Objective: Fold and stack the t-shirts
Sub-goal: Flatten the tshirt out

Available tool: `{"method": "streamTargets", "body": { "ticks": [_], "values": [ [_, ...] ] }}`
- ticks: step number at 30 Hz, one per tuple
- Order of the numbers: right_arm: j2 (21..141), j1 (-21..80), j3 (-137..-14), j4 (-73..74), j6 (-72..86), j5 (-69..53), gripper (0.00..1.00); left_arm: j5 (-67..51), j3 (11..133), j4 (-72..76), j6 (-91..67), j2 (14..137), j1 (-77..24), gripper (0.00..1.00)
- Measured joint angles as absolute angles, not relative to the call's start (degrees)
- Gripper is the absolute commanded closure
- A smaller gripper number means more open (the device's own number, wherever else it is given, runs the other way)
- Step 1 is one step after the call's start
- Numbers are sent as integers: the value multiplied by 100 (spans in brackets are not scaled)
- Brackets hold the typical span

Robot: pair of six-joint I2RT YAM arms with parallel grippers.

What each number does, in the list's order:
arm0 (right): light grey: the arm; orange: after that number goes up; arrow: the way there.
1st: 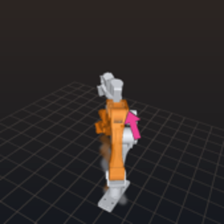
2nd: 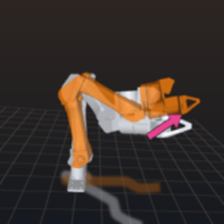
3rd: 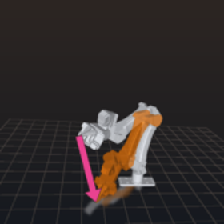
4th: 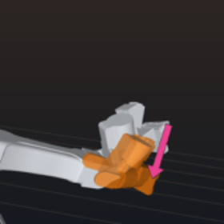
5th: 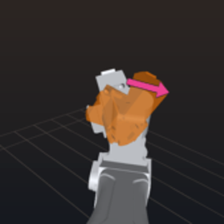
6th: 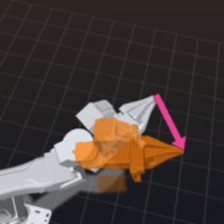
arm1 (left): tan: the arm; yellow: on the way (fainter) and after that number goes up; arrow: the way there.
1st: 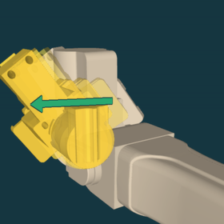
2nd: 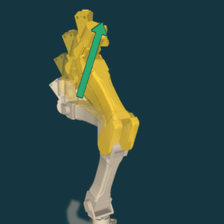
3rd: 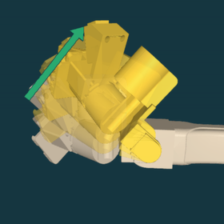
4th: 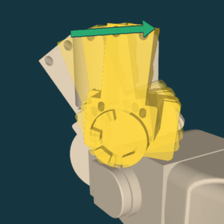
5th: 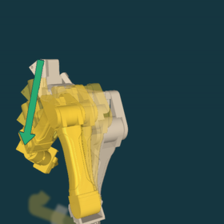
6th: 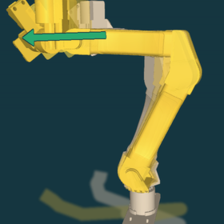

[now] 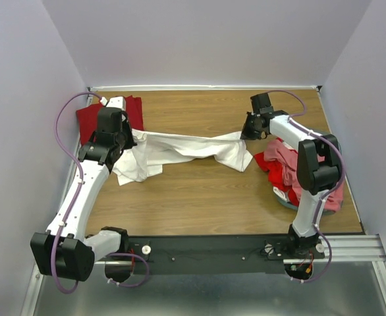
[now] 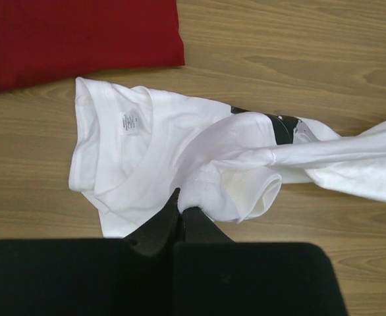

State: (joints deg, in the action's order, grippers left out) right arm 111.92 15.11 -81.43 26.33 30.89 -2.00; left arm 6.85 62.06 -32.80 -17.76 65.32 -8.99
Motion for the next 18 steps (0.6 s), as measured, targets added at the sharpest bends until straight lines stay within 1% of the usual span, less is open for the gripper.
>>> {"method": "streamTargets", "body": {
  "ticks": [8,18],
  "values": [
    [10750,1330,-8305,2936,2930,-80,100,576,6152,-3293,-1643,6399,-899,100],
    [10256,760,-9653,3529,2738,-139,99,574,6296,-3304,-1463,6471,-746,100]
  ]
}}
